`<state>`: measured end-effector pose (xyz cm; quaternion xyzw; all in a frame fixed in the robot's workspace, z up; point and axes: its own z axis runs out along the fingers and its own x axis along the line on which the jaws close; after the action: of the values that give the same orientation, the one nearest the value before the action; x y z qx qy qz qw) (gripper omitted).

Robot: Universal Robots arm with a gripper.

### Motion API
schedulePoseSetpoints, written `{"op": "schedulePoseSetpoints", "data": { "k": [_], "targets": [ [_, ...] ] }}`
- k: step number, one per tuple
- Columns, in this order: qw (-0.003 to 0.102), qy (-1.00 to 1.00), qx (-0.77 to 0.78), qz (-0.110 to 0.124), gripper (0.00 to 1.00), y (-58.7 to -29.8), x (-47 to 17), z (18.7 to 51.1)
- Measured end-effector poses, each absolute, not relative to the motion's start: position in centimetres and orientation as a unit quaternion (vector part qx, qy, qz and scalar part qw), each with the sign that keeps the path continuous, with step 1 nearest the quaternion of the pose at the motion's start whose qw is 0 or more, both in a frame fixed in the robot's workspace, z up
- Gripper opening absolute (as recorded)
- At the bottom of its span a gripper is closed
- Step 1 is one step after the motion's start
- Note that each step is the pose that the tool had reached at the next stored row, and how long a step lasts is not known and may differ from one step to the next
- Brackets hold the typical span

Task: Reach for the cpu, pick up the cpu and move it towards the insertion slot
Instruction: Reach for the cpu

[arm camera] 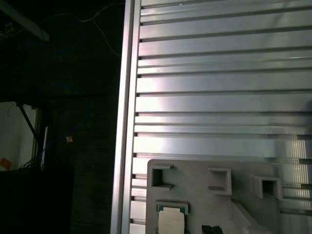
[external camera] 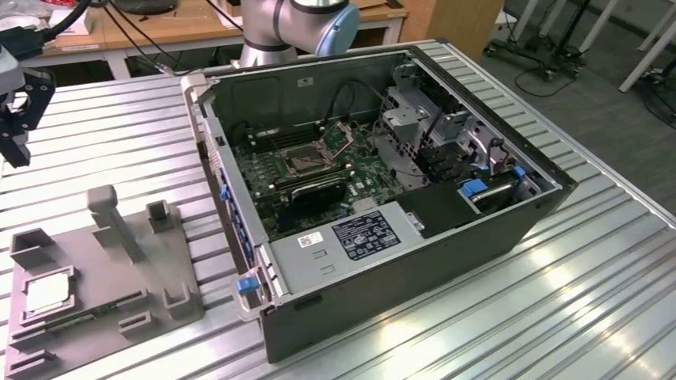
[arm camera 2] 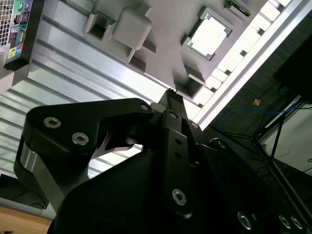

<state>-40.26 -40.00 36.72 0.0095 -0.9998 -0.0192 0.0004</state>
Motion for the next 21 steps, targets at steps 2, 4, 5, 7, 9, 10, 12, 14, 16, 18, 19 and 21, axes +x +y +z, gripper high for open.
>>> {"op": "schedulePoseSetpoints", "data": {
  "k": [2,4,5,7,9,10,12,14,16,18,19,21],
  "targets": [
    [0.000,-1.000,0.010,-0.019,0.11,-40.0,-40.6,36.7],
    [0.000,-1.000,0.010,-0.019,0.11,-40.0,-40.9,36.7],
    [0.000,-1.000,0.010,-0.019,0.11,-40.0,-41.1,36.7],
    [0.000,-1.000,0.010,-0.019,0.11,-40.0,-41.4,36.7],
    [0.000,-1.000,0.010,-0.019,0.11,-40.0,-41.7,36.7],
    [0.000,-1.000,0.010,-0.019,0.11,-40.0,-41.8,36.7],
    [0.000,-1.000,0.010,-0.019,0.11,-40.0,-41.9,36.7],
    [0.000,-1.000,0.010,-0.019,0.11,-40.0,-42.1,36.7],
    [0.000,-1.000,0.010,-0.019,0.11,-40.0,-42.3,36.7],
    [0.000,-1.000,0.010,-0.019,0.11,-40.0,-42.6,36.7],
    [0.000,-1.000,0.010,-0.019,0.11,-40.0,-42.7,36.7],
    [0.000,-1.000,0.010,-0.019,0.11,-40.0,-42.9,36.7]
  ]
}}
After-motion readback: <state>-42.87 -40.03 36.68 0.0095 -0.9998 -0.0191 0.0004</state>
